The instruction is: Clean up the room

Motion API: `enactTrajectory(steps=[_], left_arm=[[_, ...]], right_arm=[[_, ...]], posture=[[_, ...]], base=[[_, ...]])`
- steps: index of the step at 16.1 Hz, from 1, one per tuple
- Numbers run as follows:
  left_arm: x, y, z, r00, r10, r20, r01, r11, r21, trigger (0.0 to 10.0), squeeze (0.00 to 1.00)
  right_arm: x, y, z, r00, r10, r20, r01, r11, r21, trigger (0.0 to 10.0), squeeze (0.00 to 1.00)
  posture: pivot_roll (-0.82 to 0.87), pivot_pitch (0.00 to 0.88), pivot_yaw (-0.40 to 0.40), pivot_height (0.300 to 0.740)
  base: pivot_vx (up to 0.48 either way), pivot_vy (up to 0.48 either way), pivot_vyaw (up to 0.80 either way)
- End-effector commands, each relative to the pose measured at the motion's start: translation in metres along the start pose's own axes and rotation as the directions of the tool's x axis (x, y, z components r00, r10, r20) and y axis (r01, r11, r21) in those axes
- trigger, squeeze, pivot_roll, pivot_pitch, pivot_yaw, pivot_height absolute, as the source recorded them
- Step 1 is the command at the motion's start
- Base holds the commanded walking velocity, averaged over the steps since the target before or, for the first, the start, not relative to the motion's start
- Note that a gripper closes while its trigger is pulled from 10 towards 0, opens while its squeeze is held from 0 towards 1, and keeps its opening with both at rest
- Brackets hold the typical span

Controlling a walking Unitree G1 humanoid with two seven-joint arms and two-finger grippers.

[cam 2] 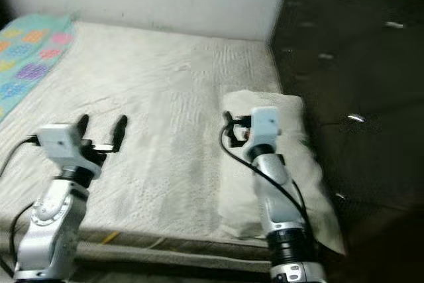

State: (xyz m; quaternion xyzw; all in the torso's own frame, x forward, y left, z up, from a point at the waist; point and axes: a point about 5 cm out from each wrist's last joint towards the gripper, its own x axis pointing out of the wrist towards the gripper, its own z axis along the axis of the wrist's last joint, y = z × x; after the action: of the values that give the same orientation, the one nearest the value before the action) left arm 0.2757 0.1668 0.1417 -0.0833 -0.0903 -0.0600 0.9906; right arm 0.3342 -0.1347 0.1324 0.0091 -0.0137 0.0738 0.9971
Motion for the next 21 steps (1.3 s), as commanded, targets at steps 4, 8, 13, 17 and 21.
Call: enactTrajectory(steps=[4,8,13,17,21], left_arm=[[0.0039,-0.0134,0.0001,0.999,-0.043,0.004,0.043,0.999,-0.021,10.0,0.00],[0.0047,-0.0112,-0.0037,1.000,0.008,-0.013,-0.009,1.000,-0.029,10.0,0.00],[0.0058,-0.0125,-0.0038,1.000,0.000,-0.013,0.000,0.999,-0.047,10.0,0.00],[0.0065,-0.0139,-0.0040,1.000,-0.005,-0.014,0.004,0.999,-0.054,10.0,0.00],[0.0077,-0.0145,-0.0019,1.000,-0.005,-0.004,0.005,0.999,-0.044,10.0,0.00]], right_arm=[[-0.0027,-0.0156,-0.0014,0.999,-0.047,-0.005,0.047,0.999,-0.019,10.0,0.00],[-0.0027,-0.0168,-0.0020,0.999,-0.050,-0.007,0.050,0.999,-0.022,10.0,0.00],[-0.0032,-0.0164,-0.0036,0.999,-0.047,-0.012,0.047,0.999,-0.024,10.0,0.00],[-0.0034,-0.0167,-0.0039,0.999,-0.042,-0.013,0.042,0.999,-0.026,10.0,0.00],[-0.0030,-0.0150,-0.0055,0.999,-0.029,-0.023,0.028,0.999,-0.028,10.0,0.00]], posture=[[-0.02,0.000,-0.059,0.740],[-0.02,0.000,-0.059,0.740],[-0.02,0.000,-0.060,0.740],[-0.02,0.000,-0.060,0.740],[-0.02,0.000,-0.064,0.740]], base=[[0.352,0.000,0.00],[0.083,0.000,0.00],[0.000,0.092,0.00],[0.000,0.480,0.00],[0.000,0.480,0.00]])
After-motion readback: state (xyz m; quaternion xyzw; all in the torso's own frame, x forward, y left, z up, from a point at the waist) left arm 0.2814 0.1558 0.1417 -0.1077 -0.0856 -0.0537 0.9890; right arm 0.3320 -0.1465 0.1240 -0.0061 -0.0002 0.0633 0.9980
